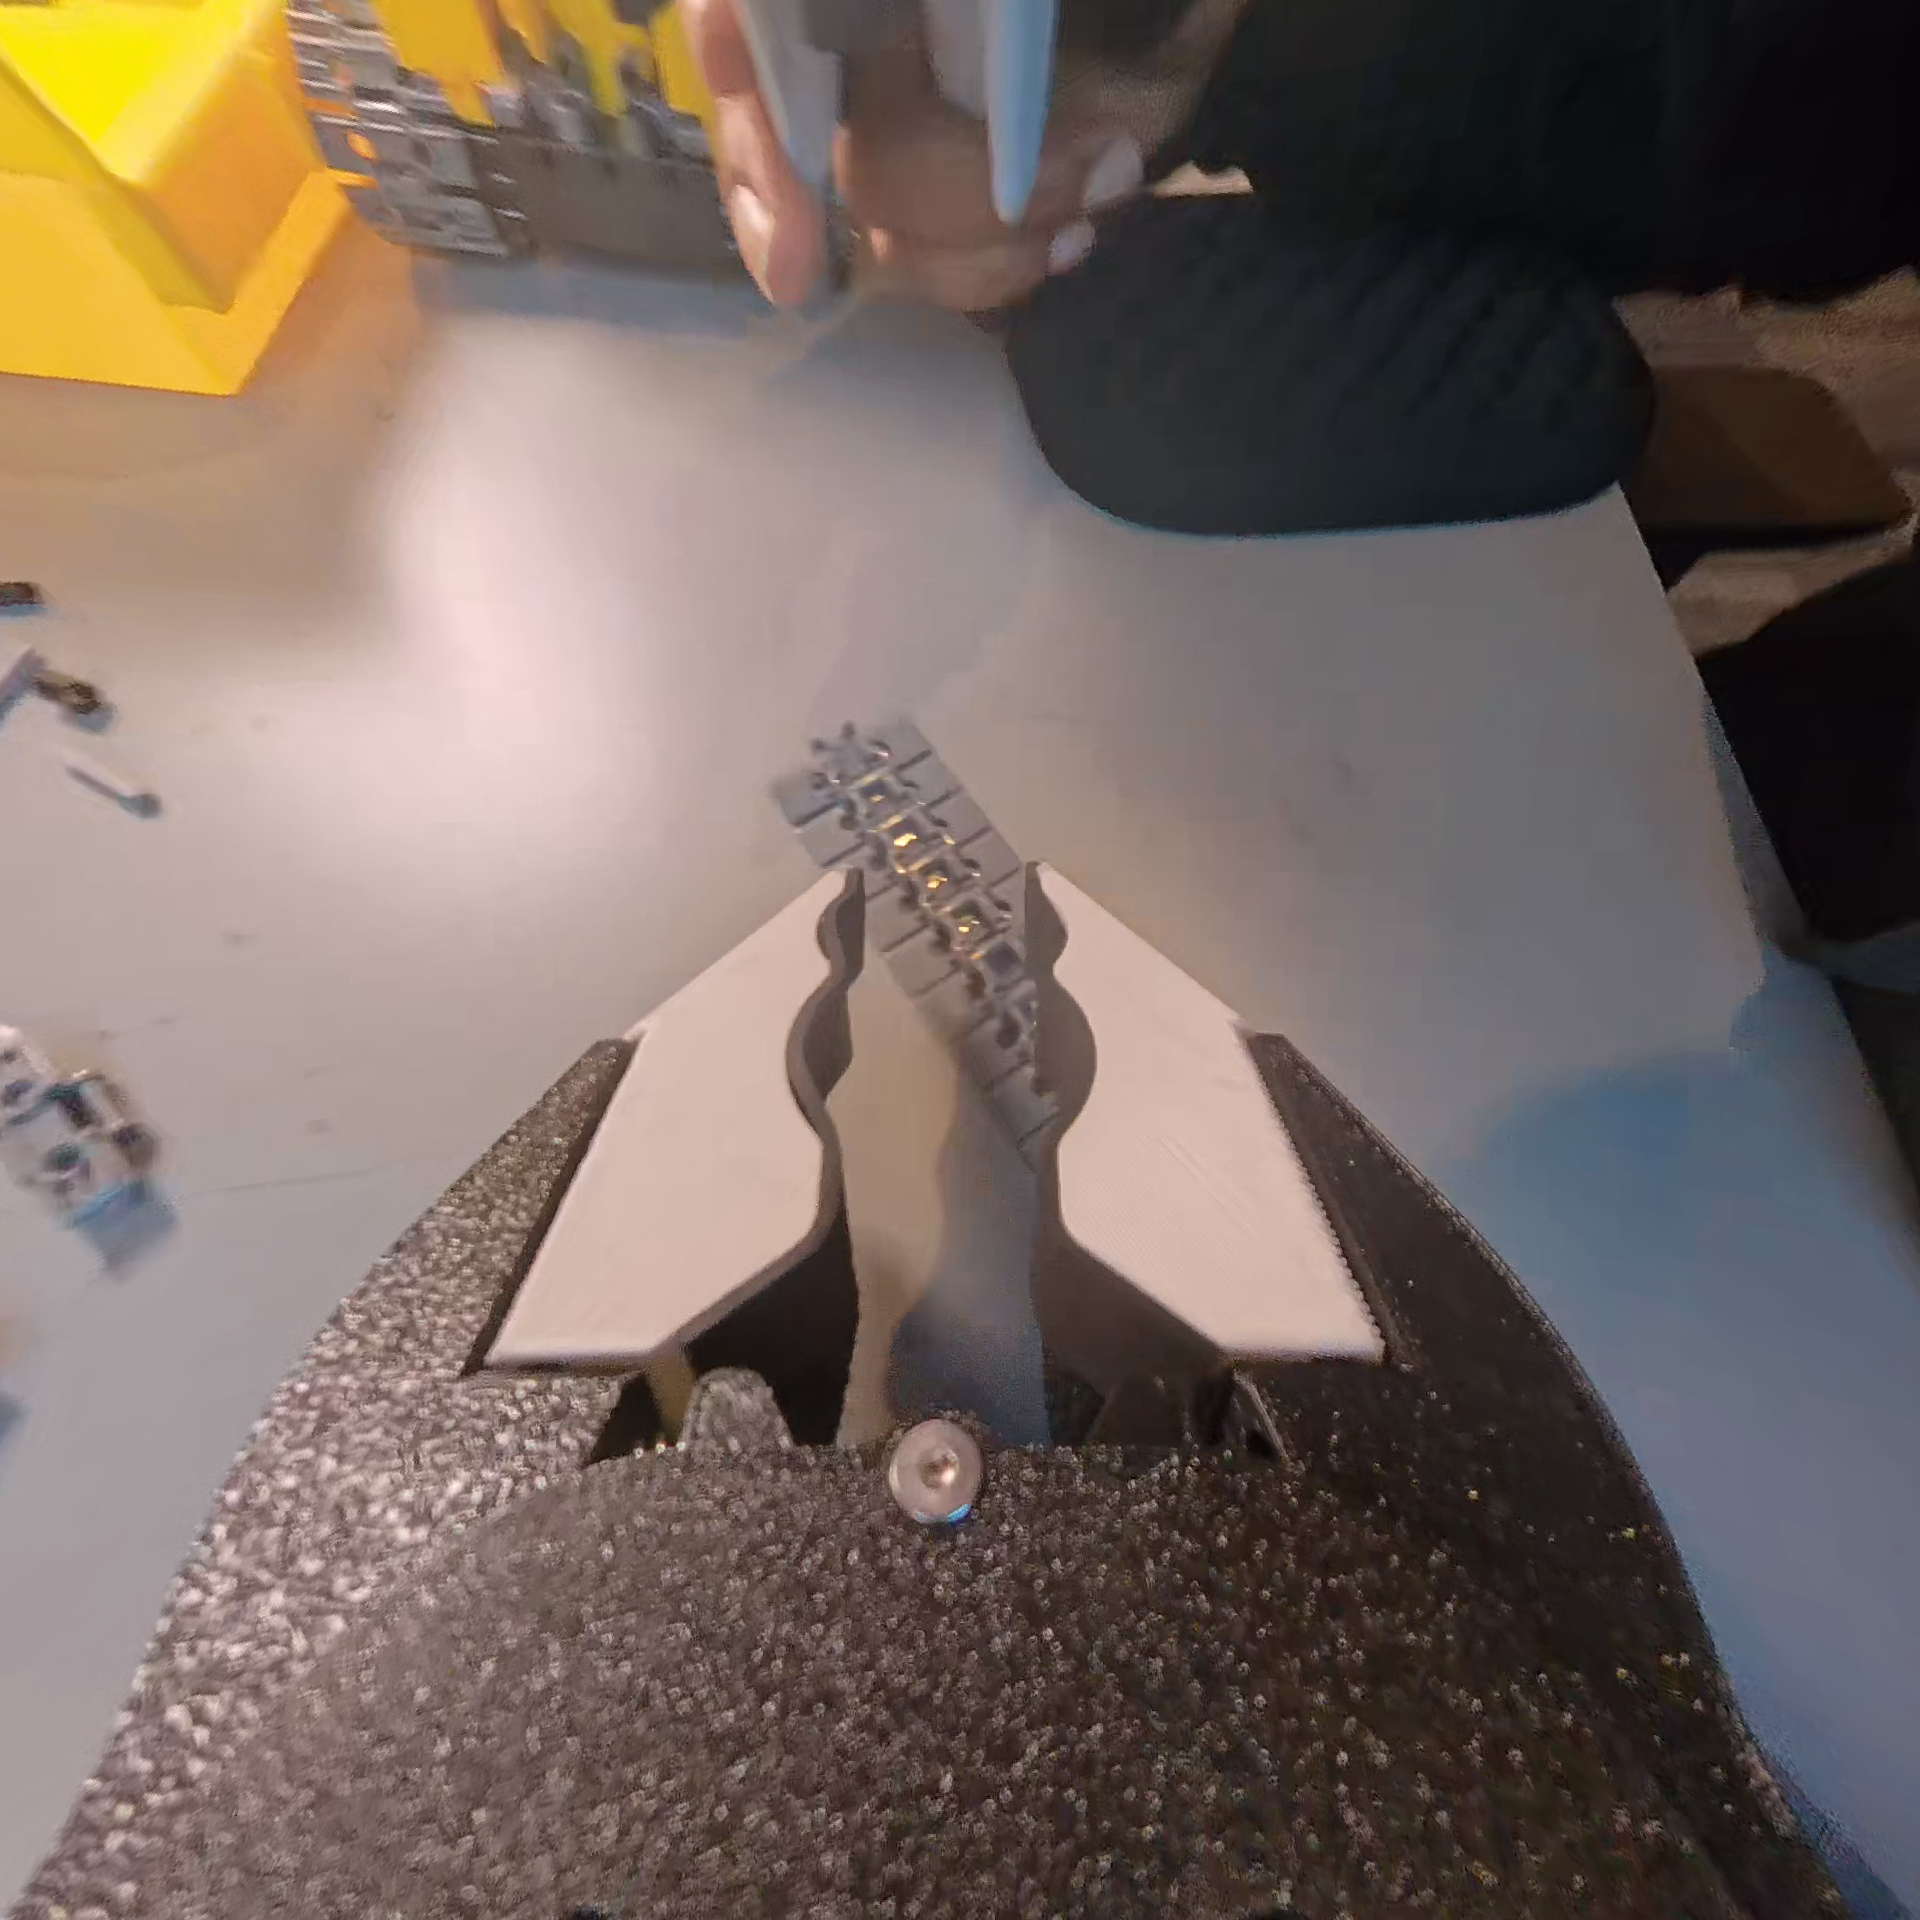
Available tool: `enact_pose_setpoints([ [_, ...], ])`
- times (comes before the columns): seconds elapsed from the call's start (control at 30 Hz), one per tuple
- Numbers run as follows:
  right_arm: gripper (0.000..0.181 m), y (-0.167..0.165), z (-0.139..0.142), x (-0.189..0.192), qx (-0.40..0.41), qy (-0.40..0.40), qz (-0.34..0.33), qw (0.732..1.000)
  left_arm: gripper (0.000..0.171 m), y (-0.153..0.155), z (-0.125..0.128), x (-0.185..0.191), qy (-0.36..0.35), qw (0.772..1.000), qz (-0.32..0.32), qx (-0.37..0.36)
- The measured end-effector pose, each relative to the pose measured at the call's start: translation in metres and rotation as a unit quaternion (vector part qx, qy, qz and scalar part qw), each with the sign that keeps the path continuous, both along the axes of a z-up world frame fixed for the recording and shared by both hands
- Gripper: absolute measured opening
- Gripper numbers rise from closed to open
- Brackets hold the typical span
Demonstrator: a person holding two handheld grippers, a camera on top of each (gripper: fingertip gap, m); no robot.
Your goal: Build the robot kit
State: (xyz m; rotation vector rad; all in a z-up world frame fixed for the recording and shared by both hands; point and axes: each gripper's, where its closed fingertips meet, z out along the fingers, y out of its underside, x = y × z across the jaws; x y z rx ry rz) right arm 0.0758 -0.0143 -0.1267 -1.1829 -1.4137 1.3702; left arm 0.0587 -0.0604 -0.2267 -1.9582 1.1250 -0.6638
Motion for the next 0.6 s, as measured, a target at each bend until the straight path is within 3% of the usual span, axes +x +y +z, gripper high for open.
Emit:
enact_pose_setpoints([
  [0.27, 0.016, 0.022, 0.002, 0.002, 0.008, 0.031, -0.073, 0.997, 0.026, 0.047, 0.002, -0.050, 0.024, 0.990, 0.140, 0.028],
  [0.37, 0.016, 0.024, 0.005, 0.004, 0.011, 0.043, -0.081, 0.996, 0.026, 0.069, -0.001, -0.089, 0.071, 0.970, 0.228, 0.051],
  [0.47, 0.016, 0.026, 0.007, 0.006, 0.007, 0.049, -0.086, 0.995, 0.032, 0.087, 0.001, -0.131, 0.076, 0.945, 0.314, 0.042],
  [0.6, 0.016, 0.024, 0.007, 0.006, 0.017, 0.048, -0.090, 0.995, 0.037, 0.096, -0.003, -0.167, 0.097, 0.926, 0.364, 0.033],
])
